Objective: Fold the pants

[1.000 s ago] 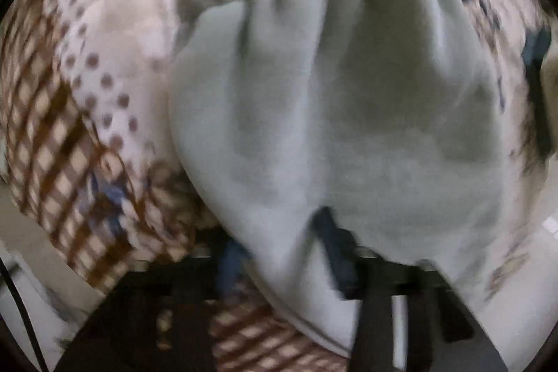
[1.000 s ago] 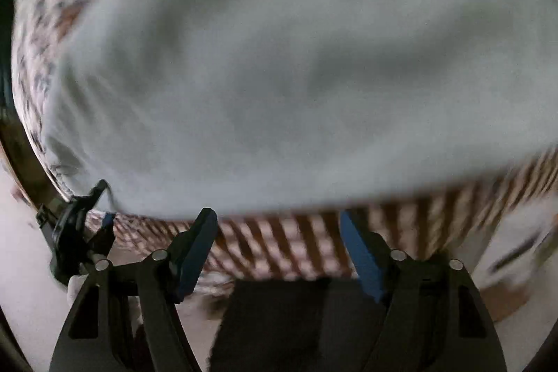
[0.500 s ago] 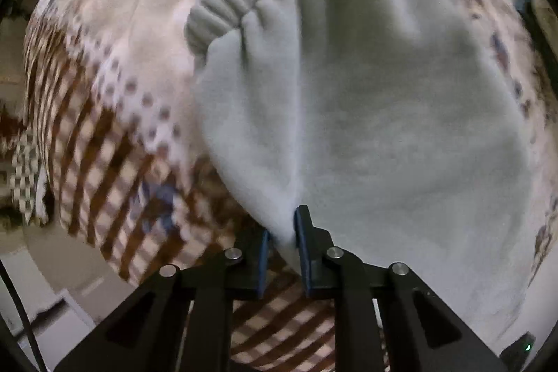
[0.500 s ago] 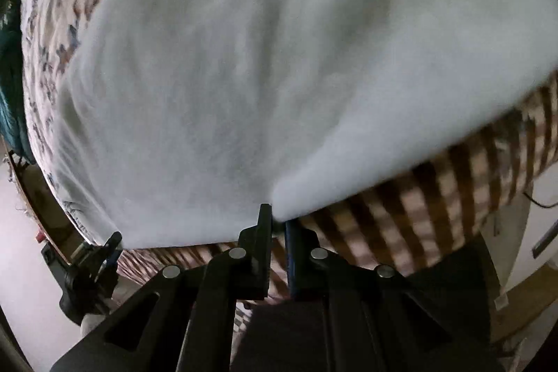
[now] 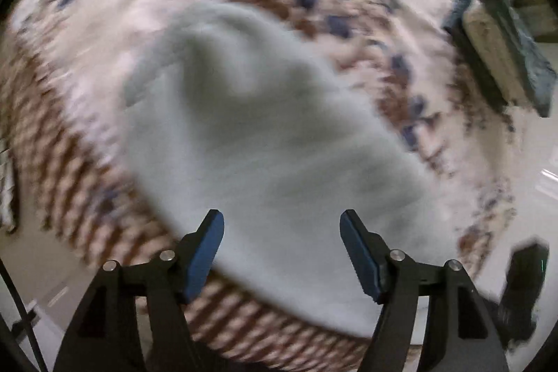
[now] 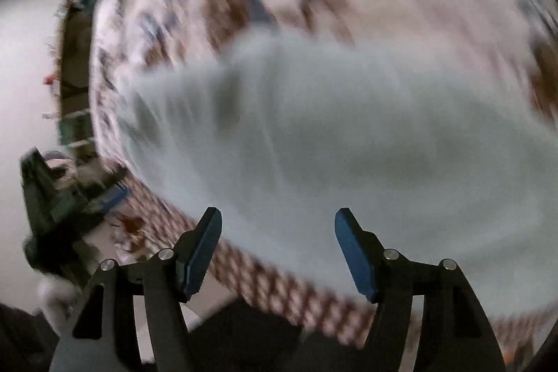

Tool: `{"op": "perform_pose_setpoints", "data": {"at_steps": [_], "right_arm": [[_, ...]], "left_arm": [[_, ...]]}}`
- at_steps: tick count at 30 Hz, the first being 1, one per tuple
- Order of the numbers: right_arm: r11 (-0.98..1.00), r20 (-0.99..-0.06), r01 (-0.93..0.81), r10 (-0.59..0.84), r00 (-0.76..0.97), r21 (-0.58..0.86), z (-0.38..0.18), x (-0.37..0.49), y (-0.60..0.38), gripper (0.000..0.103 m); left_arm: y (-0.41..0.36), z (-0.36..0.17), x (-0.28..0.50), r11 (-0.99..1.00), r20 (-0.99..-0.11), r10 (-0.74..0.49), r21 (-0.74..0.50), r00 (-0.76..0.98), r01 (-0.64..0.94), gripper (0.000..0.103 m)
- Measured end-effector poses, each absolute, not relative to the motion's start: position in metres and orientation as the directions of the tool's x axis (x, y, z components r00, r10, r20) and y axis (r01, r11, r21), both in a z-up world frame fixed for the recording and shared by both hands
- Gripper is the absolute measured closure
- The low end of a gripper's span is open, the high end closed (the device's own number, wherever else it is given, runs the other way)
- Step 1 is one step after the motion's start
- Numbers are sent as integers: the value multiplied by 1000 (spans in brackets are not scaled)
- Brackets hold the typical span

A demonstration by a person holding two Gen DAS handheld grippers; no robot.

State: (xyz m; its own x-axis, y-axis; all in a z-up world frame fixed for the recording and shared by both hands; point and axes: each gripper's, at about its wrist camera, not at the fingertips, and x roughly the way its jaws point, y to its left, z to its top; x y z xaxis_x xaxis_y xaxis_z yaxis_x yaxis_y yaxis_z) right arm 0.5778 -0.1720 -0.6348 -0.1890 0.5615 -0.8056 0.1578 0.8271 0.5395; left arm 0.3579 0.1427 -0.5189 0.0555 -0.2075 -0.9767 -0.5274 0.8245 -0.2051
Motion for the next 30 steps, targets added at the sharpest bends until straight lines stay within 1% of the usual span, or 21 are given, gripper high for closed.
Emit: {"op": "perform_pose_setpoints", "data": {"at_steps": [1,3,6,7,8,9,10,11,12,14,18,23,27,29,30], "right_arm": [[812,-795,142,583,-169,566,-640,600,-174,33],[798,-780,92,601,-172,595,-669,651,-155,33],[735,-680,140,670,-297,663,-726,694,-147,33],[725,-664,120,674,-323,678,-737,703,-153,40],[732,-673,75,656,-342,677,-740,704,-146,60],[752,-706,5,621,-341,659,-738,704,-138,67],[753,-726,-60,605,-327,655,-731,700,-131,72],[745,-737,-122,597,-316,656,-722,695,-126,80],[741,-752,-178,584,-304,647,-714,688,-120,83],[748,-770,-207,572,-281,631,-704,676,-118,92],[743,-765,-183,629,-137,644,-665,646,-136,94],[735,-762,-243,647,-30,633,-622,604,-151,95],[715,-747,-271,664,-27,645,-617,575,-135,95],[703,-740,-289,673,-28,650,-618,567,-130,95],[699,-740,-296,671,-40,650,-621,563,-126,95]], "left_arm": [[144,-528,374,817,-967,-245,-243,66,-523,36],[135,-536,413,809,-960,-269,-266,72,-524,36],[135,-561,449,794,-952,-304,-271,31,-545,36],[137,-568,456,773,-941,-337,-282,9,-568,36],[140,-574,461,747,-927,-375,-299,-5,-594,36],[141,-578,463,721,-916,-401,-304,-17,-623,36],[142,-579,463,699,-908,-419,-307,-23,-645,36],[145,-582,461,661,-892,-452,-317,-25,-680,36],[146,-574,453,645,-888,-459,-309,-31,-699,36],[149,-575,444,599,-877,-479,-288,-46,-747,36],[150,-576,425,522,-848,-523,-235,-90,-820,36],[142,-579,416,490,-827,-547,-189,-131,-851,36],[136,-587,426,510,-846,-519,-192,-121,-839,36],[133,-594,432,569,-873,-463,-158,-156,-807,37],[132,-597,433,602,-892,-420,-137,-166,-787,55]]}}
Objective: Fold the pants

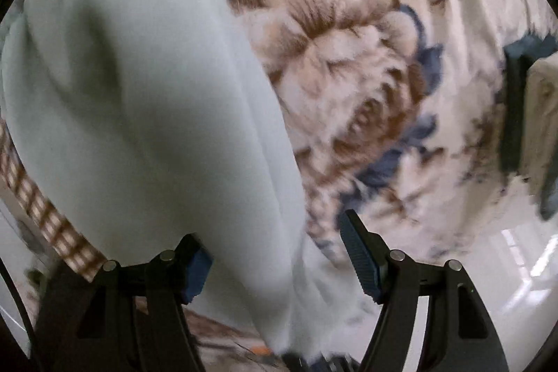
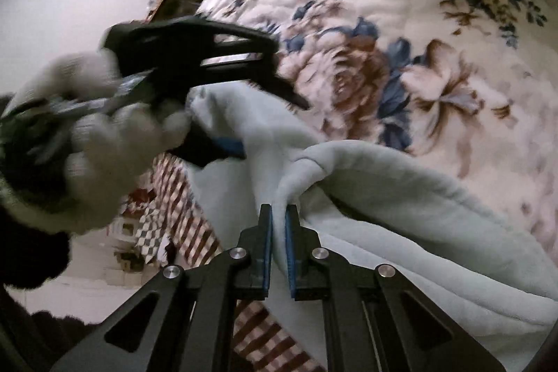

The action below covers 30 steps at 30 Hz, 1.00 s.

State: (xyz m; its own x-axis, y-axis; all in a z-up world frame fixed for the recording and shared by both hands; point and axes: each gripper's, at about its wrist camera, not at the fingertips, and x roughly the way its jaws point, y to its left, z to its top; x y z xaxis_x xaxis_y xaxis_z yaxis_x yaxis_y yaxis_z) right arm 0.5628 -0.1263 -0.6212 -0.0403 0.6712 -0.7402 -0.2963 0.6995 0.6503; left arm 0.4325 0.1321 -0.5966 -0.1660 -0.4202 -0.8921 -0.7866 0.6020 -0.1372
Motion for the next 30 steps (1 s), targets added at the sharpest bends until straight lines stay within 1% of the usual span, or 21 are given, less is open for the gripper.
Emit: {"op": "perform_pose_setpoints", "data": {"at_steps": [2,3,5,6,8,10,12,16,17,20,22,24,25,27,29,30], "right_arm": [[694,-735,-280,674,-74,664,-631,563,-121,95],[686,-722,-246,685,-95,684,-638,566,-123,94],[663,-681,-153,718,-146,732,-651,576,-132,89],[636,-640,-93,745,-188,766,-660,583,-137,84],[587,-574,-15,786,-230,810,-673,599,-144,49],[547,-524,38,819,-235,836,-680,612,-151,40],[522,-480,95,830,-284,847,-692,628,-147,38],[565,-488,128,788,-375,815,-721,649,-130,38],[554,-467,131,788,-401,822,-728,655,-123,38],[492,-346,155,771,-535,856,-745,658,-96,38],[445,-267,160,748,-608,881,-745,653,-85,38],[421,-221,142,700,-679,896,-737,643,-78,38],[425,-218,131,678,-702,896,-736,639,-75,38],[492,-277,111,646,-712,863,-746,637,-74,38],[542,-305,150,657,-690,827,-765,642,-72,38],[541,-298,181,677,-672,821,-774,644,-68,38]], "left_arm": [[130,-601,431,659,-913,-361,-107,-188,-745,76],[131,-603,427,667,-917,-355,-112,-182,-737,80],[135,-601,419,665,-919,-363,-140,-154,-734,81],[136,-600,416,663,-917,-373,-155,-144,-732,81],[140,-598,409,649,-911,-391,-176,-127,-740,81],[145,-598,404,626,-902,-416,-194,-113,-755,81],[149,-599,400,609,-895,-436,-212,-99,-765,81],[153,-599,395,580,-883,-463,-238,-74,-779,81],[153,-599,394,573,-880,-470,-244,-69,-782,81],[152,-601,392,562,-875,-481,-252,-62,-788,81],[154,-604,389,546,-868,-494,-258,-57,-797,81],[156,-605,389,541,-859,-509,-272,-53,-796,81],[156,-605,390,549,-858,-511,-277,-54,-789,81],[154,-606,391,556,-857,-513,-284,-53,-781,81],[156,-607,391,553,-853,-519,-295,-46,-780,81],[156,-608,391,548,-851,-523,-298,-42,-782,81]]}}
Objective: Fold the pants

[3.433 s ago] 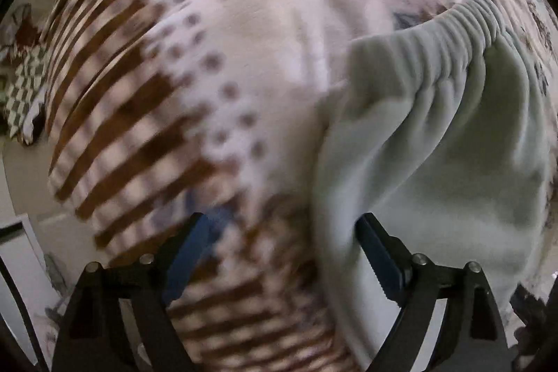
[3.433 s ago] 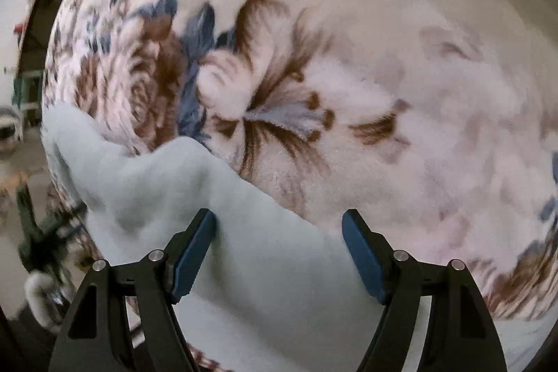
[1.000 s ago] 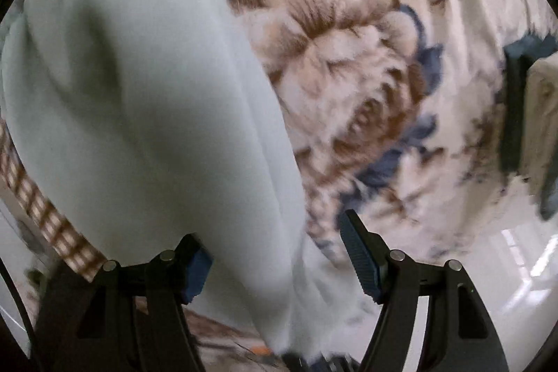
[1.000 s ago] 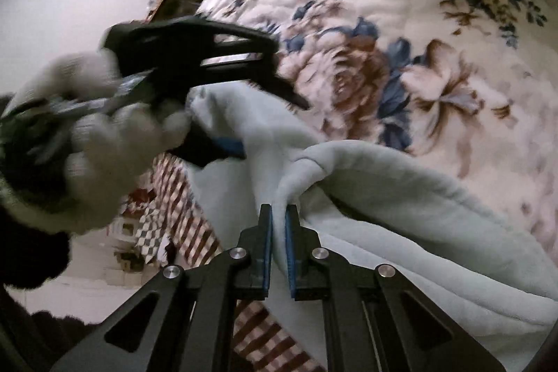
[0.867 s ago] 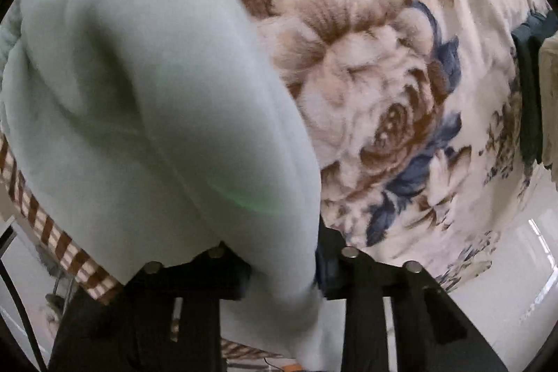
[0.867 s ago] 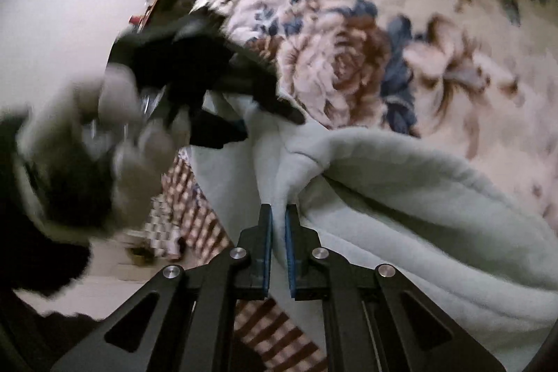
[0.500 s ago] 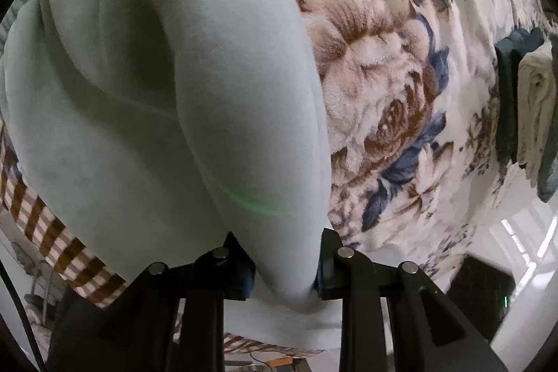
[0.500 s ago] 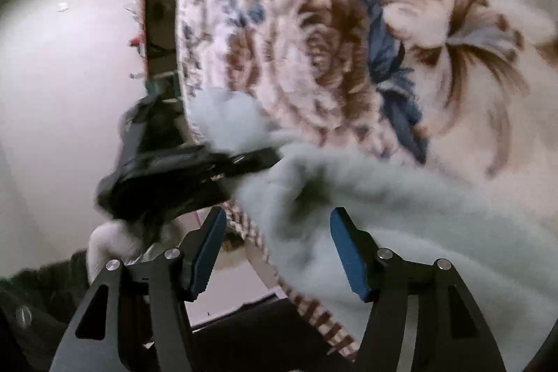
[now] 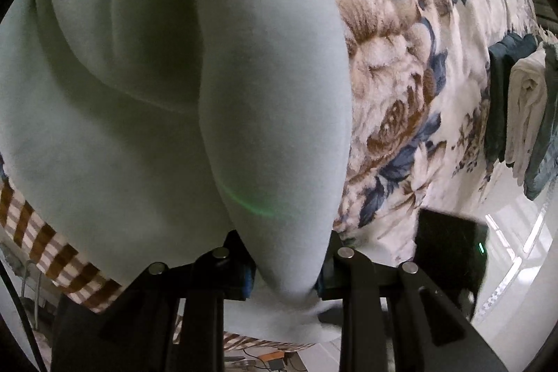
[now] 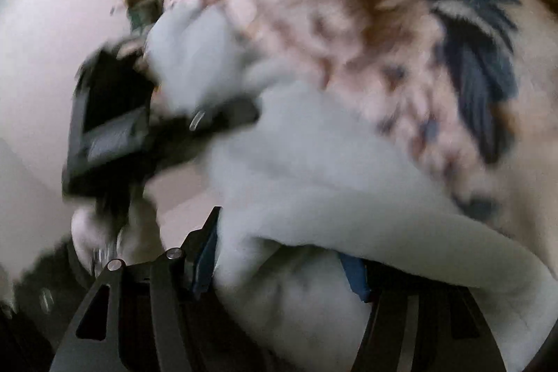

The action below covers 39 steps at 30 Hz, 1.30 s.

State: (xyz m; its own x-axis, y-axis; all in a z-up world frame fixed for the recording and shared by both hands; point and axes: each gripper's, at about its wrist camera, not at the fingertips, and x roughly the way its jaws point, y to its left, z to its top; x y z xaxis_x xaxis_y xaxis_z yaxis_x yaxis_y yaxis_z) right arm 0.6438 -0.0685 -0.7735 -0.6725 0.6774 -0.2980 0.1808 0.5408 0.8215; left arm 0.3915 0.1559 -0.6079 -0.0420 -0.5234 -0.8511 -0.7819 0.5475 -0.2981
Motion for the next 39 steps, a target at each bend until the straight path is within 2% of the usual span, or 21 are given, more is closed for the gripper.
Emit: {"op": "perform_pose_setpoints", "data": {"at_steps": [3,4,5,6,8,9,10,12,13,15,16,17,18,19,20,23,31,33,35,38,39], "right_arm": [[535,-296,220,712,-637,815,-787,646,-54,38],[531,-304,219,724,-619,818,-784,647,-53,52],[513,-303,225,748,-590,828,-778,650,-56,83],[492,-299,235,775,-556,839,-770,656,-63,86],[463,-340,243,844,-415,852,-746,684,-97,89],[443,-337,279,871,-356,852,-742,693,-112,89],[424,-331,310,891,-310,851,-741,700,-126,89],[419,-311,327,890,-333,847,-747,703,-131,88],[435,-317,335,880,-353,836,-752,703,-130,83],[475,-332,318,849,-412,820,-761,703,-118,56],[485,-334,300,836,-436,822,-764,704,-107,34],[489,-337,287,829,-445,824,-767,706,-99,36],[524,-376,271,811,-448,808,-771,708,-92,44],[558,-414,265,794,-445,786,-775,710,-86,82],[602,-478,272,780,-405,751,-776,720,-91,89],[630,-564,287,776,-284,722,-768,743,-121,92],[640,-606,391,763,-223,662,-770,741,-162,91],[701,-681,342,705,-200,625,-759,739,-166,87],[787,-780,264,606,-156,558,-738,743,-176,71],[878,-885,202,458,-85,434,-709,749,-187,68],[878,-888,189,456,-56,439,-693,751,-196,68]], "left_arm": [[159,-613,393,524,-842,-539,-311,-26,-793,78],[162,-614,392,510,-836,-549,-321,-15,-798,77],[165,-616,391,494,-826,-564,-330,-7,-805,74],[167,-618,390,466,-810,-586,-349,11,-813,63],[170,-619,390,410,-777,-626,-397,63,-821,49],[170,-617,391,384,-757,-648,-421,85,-822,42],[170,-614,394,370,-744,-662,-434,95,-821,42],[170,-603,402,386,-750,-655,-436,92,-813,44],[170,-599,405,398,-754,-650,-442,93,-804,44],[169,-590,413,446,-772,-630,-450,86,-774,44],[170,-588,415,475,-790,-608,-442,79,-761,44],[171,-588,418,498,-807,-586,-428,71,-754,44],[175,-588,419,511,-823,-564,-413,69,-754,44],[181,-590,417,512,-833,-548,-404,74,-758,44],[186,-592,417,508,-841,-536,-395,78,-765,44],[203,-601,411,497,-859,-505,-371,87,-784,44],[231,-628,392,443,-853,-518,-338,71,-831,44],[230,-625,392,457,-853,-517,-341,67,-821,44],[227,-622,395,477,-858,-511,-336,55,-812,44],[224,-616,395,501,-862,-505,-330,39,-800,44],[223,-611,394,515,-866,-498,-329,36,-791,44]]}}
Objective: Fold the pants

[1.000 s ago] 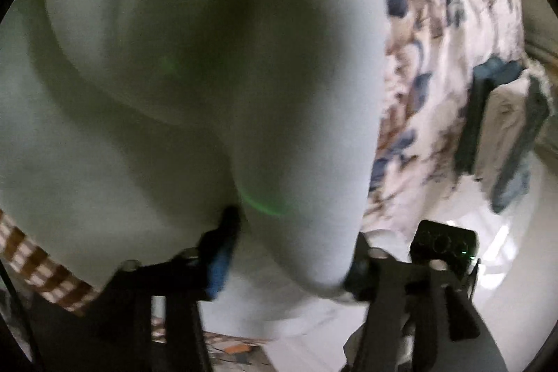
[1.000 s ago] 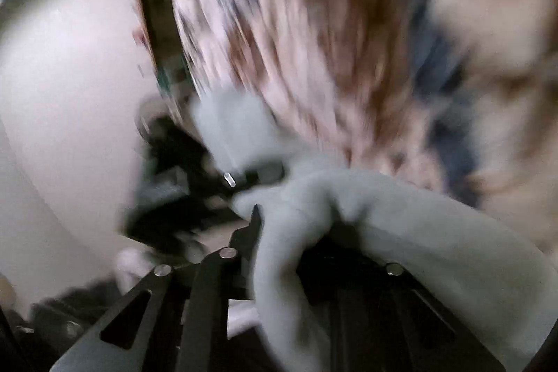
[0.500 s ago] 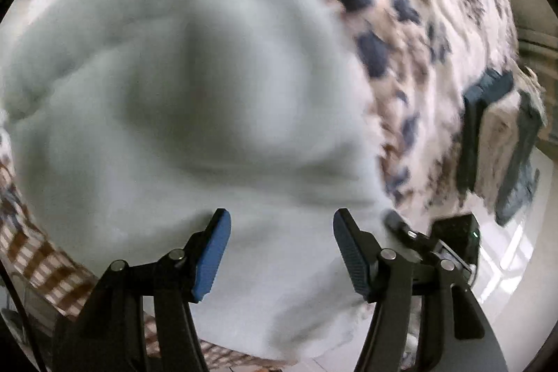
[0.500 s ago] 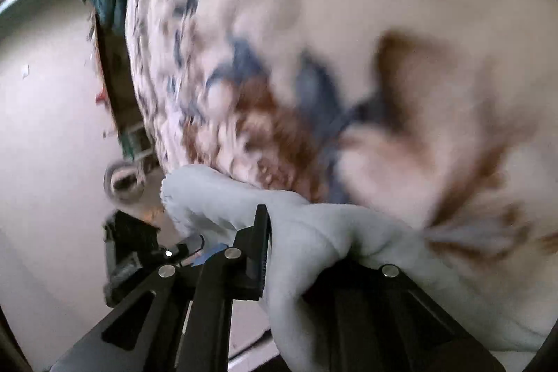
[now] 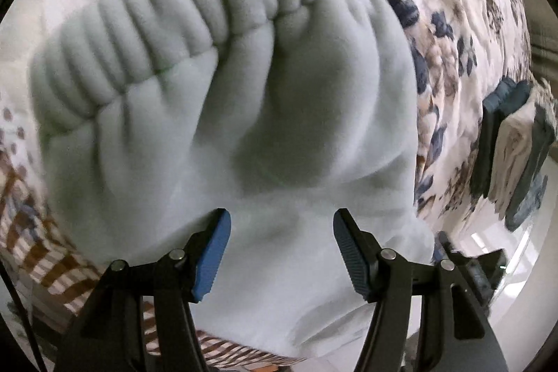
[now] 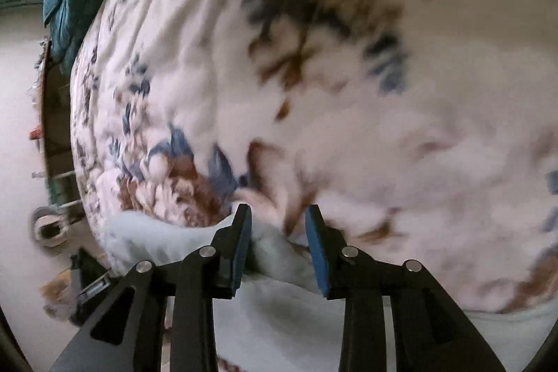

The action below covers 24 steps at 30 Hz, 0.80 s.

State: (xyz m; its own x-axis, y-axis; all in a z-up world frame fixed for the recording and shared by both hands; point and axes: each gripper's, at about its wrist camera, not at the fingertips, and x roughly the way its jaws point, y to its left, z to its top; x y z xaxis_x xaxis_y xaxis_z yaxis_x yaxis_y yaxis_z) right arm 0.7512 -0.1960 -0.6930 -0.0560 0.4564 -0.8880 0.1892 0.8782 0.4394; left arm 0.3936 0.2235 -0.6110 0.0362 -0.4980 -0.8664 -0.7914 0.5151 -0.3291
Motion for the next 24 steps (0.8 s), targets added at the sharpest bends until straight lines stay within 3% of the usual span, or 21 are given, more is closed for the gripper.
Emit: {"op": "perform_pose_setpoints", "data": {"at_steps": [4,6,7,8,9,11,13,16,17,20,24], "right_arm": [[810,-797,33,583,-155,586,-675,731,-167,68],[879,-868,-54,455,-201,473,-685,721,-155,69],[934,-924,-72,331,-191,349,-695,719,-158,70],[978,-966,-46,193,-170,203,-708,720,-169,53],[986,-971,22,166,-171,165,-714,720,-177,48],[953,-947,190,271,-175,237,-704,710,-190,48],[937,-942,216,308,-132,276,-679,694,-186,47],[901,-927,272,369,-74,337,-643,639,-179,34],[863,-899,340,427,-99,372,-644,610,-180,34],[723,-778,558,594,-203,406,-684,532,-169,34],[519,-704,784,694,-154,340,-734,459,-178,34]], "left_arm": [[222,-588,385,580,-886,-461,-332,35,-744,44],[224,-581,377,603,-897,-441,-318,27,-731,44],[228,-579,373,609,-901,-434,-313,24,-729,44],[232,-578,369,612,-905,-424,-304,21,-730,44],[237,-577,365,611,-910,-414,-294,20,-735,44],[251,-570,355,585,-910,-412,-306,50,-751,44],[264,-558,345,564,-915,-389,-326,105,-759,44],[279,-548,333,568,-930,-344,-314,128,-761,44],[282,-549,331,572,-935,-334,-301,119,-763,43],[285,-571,328,565,-939,-335,-262,73,-782,43],[283,-598,333,543,-946,-320,-229,53,-808,43]]}}
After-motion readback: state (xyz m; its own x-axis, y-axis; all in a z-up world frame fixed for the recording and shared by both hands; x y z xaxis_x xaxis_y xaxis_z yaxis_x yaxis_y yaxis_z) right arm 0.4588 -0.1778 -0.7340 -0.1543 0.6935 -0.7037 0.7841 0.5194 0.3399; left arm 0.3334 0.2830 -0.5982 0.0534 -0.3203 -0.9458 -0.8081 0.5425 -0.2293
